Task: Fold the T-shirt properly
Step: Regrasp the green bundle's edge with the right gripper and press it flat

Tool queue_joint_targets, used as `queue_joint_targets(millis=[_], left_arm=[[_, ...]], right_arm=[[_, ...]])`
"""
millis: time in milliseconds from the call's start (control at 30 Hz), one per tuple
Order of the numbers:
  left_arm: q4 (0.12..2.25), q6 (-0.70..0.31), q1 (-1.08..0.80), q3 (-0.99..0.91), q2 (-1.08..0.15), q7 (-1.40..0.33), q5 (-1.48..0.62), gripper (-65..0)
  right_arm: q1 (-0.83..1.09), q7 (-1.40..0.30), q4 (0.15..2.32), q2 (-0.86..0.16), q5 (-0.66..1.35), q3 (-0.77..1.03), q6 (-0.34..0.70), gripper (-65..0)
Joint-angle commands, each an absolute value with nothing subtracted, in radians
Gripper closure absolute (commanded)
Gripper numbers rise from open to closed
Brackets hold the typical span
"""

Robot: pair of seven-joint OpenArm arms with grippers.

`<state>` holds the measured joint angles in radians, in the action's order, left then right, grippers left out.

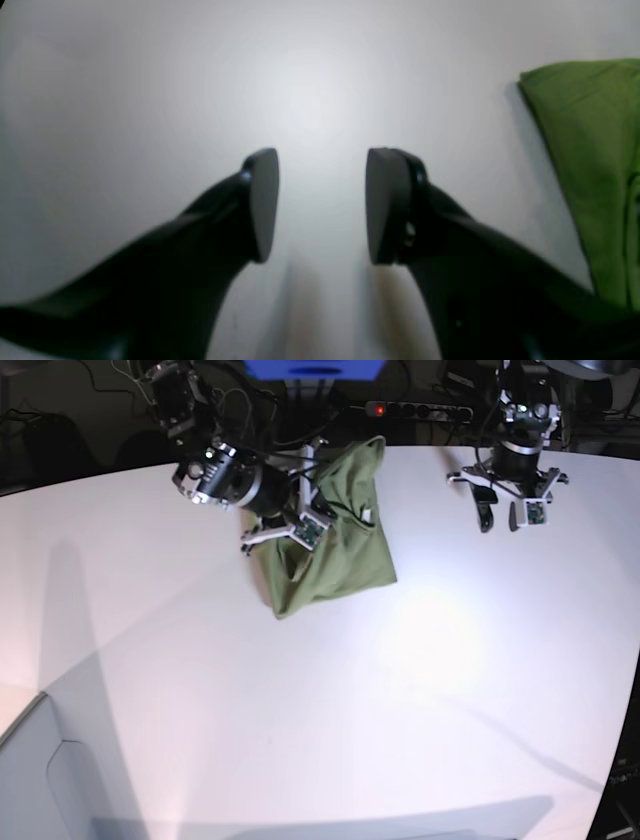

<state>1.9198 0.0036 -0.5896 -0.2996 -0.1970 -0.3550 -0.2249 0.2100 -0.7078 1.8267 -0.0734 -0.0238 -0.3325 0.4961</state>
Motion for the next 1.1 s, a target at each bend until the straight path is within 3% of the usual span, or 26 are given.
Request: queue_joint_targets(millis=[0,533,600,833,900,1067], left_arm=[[1.937,0.008,-0.602,-0.306,-0.203,-0.329,-0.228,-27.6],[1.952,0.008,-0.65,-0.308,-0.203,-0.329,-0.226,-27.6],[1.963,0.008,-0.653,-0.308,-0.202,-0.329,-0.226,-27.6],[1.965,0.005,-0.653,-0.36,-0.154,-0.331,-0.225,-27.6],[1.965,0.004,-0.653,-0.371,-0.151,-0.331,-0.226,-27.6],[1.966,0.004,-0.651,-0.375,-0.148,-0.331,-0.226,-27.6]], right_arm=[[0.199,-0.68,1.844,-0.056,-0.008,-0.334,0.504,-0.3],[-0.008,-0.68,1.751,0.073,-0.007,-0.444,0.504,-1.9],[-0.042,-0.68,1.695,0.09,-0.005,-0.444,0.504,-7.7],[-0.074,-0.665,1.638,0.108,-0.002,-0.437,0.506,-43.6],[-0.054,-0.631,1.693,0.099,-0.002,-0.437,0.506,-47.4],[0.008,-0.584,1.797,0.05,-0.002,-0.378,0.506,-45.3]])
